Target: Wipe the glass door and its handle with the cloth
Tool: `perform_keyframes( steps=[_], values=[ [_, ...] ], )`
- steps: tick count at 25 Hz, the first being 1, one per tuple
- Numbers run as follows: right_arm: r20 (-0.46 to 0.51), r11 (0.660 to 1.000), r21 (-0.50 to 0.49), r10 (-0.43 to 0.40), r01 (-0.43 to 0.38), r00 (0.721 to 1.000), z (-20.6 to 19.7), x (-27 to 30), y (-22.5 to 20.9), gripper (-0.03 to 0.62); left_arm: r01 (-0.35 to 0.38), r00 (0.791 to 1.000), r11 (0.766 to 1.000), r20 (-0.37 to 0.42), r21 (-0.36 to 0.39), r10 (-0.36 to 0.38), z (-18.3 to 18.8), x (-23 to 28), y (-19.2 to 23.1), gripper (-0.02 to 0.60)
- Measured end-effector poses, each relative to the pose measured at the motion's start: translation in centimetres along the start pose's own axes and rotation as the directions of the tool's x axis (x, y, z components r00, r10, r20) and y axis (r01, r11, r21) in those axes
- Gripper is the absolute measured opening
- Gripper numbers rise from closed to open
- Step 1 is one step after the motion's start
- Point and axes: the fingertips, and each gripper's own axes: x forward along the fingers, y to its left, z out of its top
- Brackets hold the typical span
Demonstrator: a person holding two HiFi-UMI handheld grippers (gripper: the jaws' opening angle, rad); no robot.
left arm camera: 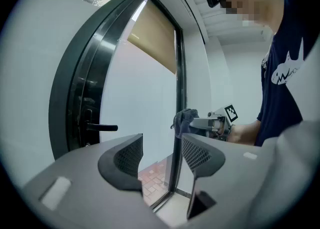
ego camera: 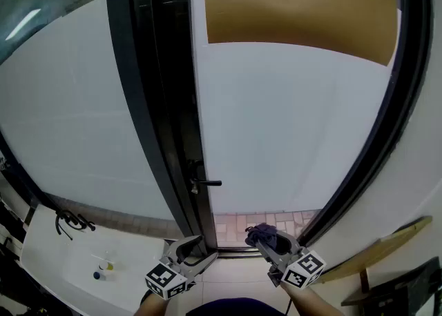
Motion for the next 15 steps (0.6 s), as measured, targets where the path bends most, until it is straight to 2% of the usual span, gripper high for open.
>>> perform_keyframes(
  steps=[8, 11, 15],
  values=[
    [0.054, 0.993, -0.093, 0.073, -0.068, 0.996, 3.4, 8.3, 0.5, 0.16, 0.004, 1.0, 1.0, 0.023, -0.014, -0.004, -0.4, -0.8, 4.9, 0.241],
    [0.03, 0.986, -0.144, 0.086, -0.081, 0.996, 4.1, 11.3, 0.4, 0.16, 0.017, 1.0, 1.0, 0.024, -0.022, -0.017, -0.4, -0.9, 5.5, 0.241],
    [-0.031, 0.955, -0.281, 0.086, -0.091, 0.996, 5.0, 15.4, 0.6, 0.16, 0.019, 1.0, 0.999, 0.013, -0.036, -0.019, -0.7, -0.8, 6.0, 0.241]
  ],
)
